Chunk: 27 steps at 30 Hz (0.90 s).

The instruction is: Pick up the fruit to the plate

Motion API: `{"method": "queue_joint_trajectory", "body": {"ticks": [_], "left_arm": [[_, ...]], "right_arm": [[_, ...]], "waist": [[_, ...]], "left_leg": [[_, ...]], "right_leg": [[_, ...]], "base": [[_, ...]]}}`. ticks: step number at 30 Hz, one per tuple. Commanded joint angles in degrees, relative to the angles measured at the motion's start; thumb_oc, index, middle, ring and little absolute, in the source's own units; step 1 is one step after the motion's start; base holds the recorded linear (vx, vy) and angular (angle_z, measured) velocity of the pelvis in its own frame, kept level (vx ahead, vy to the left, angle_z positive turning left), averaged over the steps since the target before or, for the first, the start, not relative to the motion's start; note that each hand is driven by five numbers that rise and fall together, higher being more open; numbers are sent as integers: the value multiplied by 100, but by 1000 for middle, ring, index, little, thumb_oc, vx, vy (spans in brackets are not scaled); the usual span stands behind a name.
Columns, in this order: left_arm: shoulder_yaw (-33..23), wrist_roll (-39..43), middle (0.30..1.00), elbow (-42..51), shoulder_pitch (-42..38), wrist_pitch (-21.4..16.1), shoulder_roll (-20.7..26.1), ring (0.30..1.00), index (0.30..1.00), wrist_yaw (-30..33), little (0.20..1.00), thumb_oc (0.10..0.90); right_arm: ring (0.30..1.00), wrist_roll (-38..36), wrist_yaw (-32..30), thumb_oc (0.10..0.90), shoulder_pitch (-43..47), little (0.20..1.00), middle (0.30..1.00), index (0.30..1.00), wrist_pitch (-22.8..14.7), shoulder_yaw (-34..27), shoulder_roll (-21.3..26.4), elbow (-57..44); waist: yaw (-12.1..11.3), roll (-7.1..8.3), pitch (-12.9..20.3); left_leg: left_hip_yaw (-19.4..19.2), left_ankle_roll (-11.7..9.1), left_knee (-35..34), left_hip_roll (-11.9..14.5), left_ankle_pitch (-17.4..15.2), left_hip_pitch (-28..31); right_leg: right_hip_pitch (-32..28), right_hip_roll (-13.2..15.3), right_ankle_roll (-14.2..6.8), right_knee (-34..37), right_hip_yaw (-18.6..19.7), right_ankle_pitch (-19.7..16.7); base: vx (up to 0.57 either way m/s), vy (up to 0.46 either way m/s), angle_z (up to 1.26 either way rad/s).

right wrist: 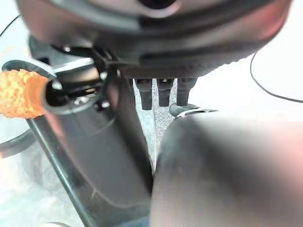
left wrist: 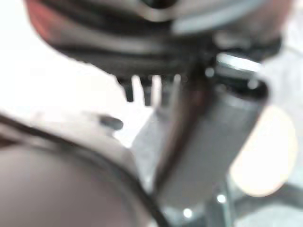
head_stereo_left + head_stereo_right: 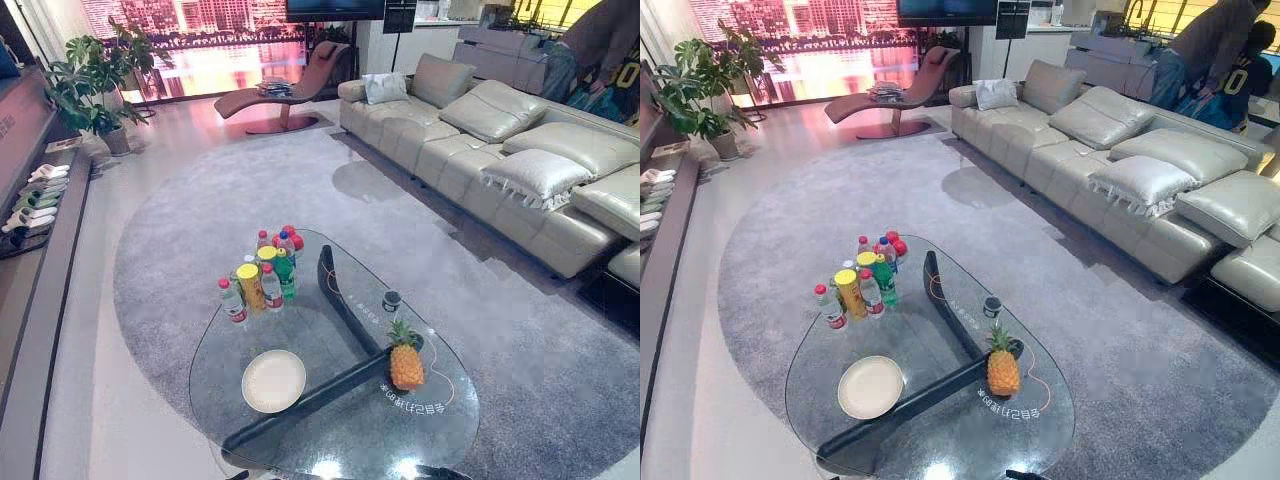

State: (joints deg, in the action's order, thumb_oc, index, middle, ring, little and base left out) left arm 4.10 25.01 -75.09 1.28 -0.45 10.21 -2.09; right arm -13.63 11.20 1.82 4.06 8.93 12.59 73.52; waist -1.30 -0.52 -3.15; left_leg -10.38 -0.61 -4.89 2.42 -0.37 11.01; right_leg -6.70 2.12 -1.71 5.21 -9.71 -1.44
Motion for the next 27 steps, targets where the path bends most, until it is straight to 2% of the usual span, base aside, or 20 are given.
{"method": "queue_joint_trajectory", "body": {"ticks": [1, 16, 21, 27], "left_arm": [[102, -58, 900, -401, -497, -68, -110, 900, 900, -73, 900, 800], [91, -90, 900, -401, -456, -161, -111, 900, 900, -42, 900, 800], [65, -108, 900, -424, -439, -157, -97, 900, 900, 37, 900, 800], [23, -61, 900, -426, -437, -175, -72, 900, 900, 164, 900, 800]], "right_arm": [[900, 121, 289, 800, 225, 900, 900, 900, -6, 59, -171, 538], [900, 91, 257, 800, 208, 900, 900, 900, -83, -5, -149, 585], [900, -4, 79, 800, 194, 900, 900, 900, -122, -36, -142, 598], [900, -177, -383, 800, 173, 900, 900, 900, -342, -159, -114, 619]], "waist": [[-47, 190, -27], [-40, 193, -48], [-32, 202, -76], [-10, 210, -197]], "left_leg": [[159, -86, 61, -196, -115, -64], [145, -83, 53, -199, -120, -62], [119, -89, 53, -194, -117, -80], [76, -93, 104, -186, -89, -195]], "right_leg": [[-305, 352, -299, -129, -75, -42], [-302, 337, -297, -125, -81, -37], [-272, 330, -301, -117, -74, -56], [-125, 313, -301, -178, -36, -71]], "base": [[38, 110, -70], [0, 0, 0], [20, -4, 0], [12, -2, 0]]}}
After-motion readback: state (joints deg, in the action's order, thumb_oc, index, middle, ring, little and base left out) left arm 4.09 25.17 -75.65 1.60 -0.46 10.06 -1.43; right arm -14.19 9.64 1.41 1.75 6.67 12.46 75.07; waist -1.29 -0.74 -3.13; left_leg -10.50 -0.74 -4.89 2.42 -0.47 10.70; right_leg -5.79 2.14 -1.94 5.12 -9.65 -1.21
